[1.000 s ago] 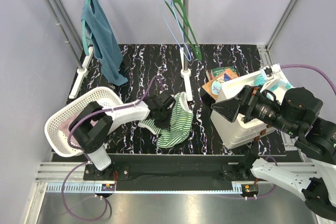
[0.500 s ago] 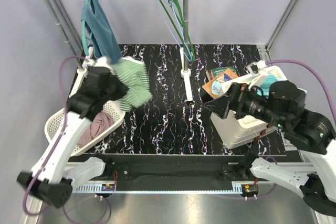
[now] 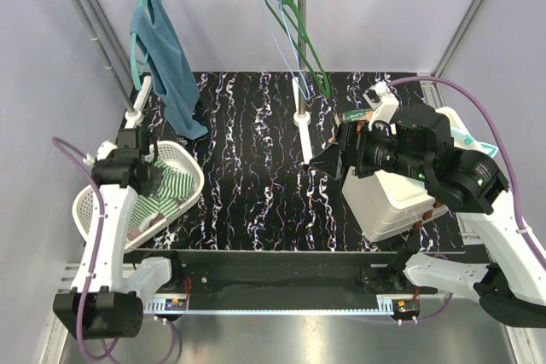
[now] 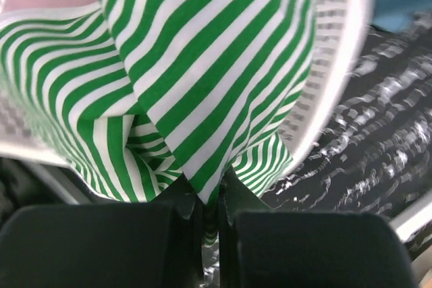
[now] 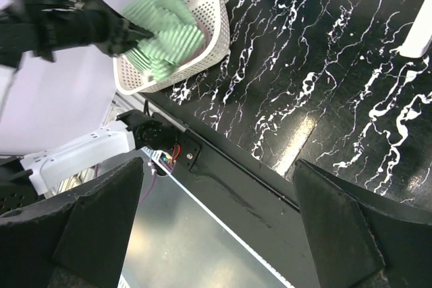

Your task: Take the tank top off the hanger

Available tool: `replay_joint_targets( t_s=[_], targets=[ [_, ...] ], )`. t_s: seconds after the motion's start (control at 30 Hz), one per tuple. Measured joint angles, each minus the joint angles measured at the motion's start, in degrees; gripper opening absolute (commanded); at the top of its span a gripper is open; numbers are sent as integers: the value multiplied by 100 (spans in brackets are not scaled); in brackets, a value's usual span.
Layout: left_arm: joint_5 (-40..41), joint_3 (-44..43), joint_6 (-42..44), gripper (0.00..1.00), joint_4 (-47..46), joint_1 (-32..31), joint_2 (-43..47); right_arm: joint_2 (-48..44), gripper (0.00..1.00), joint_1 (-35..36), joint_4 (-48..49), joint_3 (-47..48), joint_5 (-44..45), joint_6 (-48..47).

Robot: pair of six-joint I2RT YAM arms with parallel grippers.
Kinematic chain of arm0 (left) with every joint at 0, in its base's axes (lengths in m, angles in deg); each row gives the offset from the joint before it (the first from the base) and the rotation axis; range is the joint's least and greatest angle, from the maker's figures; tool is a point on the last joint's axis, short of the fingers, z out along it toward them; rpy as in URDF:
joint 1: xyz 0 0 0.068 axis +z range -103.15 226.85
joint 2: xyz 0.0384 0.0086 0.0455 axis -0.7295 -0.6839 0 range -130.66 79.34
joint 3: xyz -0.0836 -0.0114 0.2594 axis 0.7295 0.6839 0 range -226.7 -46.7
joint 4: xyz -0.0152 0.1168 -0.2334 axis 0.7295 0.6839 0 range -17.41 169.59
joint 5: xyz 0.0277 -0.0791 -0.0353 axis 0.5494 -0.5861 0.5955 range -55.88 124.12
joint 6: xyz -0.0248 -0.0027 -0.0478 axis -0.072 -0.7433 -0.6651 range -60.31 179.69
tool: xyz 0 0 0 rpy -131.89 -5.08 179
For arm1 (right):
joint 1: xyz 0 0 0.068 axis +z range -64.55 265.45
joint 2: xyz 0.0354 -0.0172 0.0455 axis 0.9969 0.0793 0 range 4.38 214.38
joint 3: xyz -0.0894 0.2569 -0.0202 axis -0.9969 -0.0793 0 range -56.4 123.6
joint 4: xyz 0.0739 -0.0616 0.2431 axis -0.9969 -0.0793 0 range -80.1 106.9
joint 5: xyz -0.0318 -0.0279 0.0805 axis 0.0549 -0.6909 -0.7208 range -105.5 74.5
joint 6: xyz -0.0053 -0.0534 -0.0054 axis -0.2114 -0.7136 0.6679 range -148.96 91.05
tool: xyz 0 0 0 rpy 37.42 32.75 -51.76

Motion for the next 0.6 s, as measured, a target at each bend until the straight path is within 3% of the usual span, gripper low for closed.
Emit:
replay_joint_targets(
  t_s=[0.17, 0.33, 0.47, 0.5, 0.6],
  targets=[
    [-439, 553, -1200, 0, 122, 575, -531, -17, 100, 0, 2, 31, -116, 17],
    [-688, 719, -1775, 3, -181, 1250, -1010, -85, 100, 0, 2, 28, -223, 107],
    [-669, 710, -1989, 39, -376, 1580, -1110, -186, 100, 0, 4, -11, -304, 216],
    [-660, 697, -2035, 65, -393, 1628, -1110, -210, 100, 0, 0, -31, -321, 234],
    [-660, 629, -2155, 95, -459, 1733, -1110, -234, 100, 0, 0, -52, -354, 271]
  ],
)
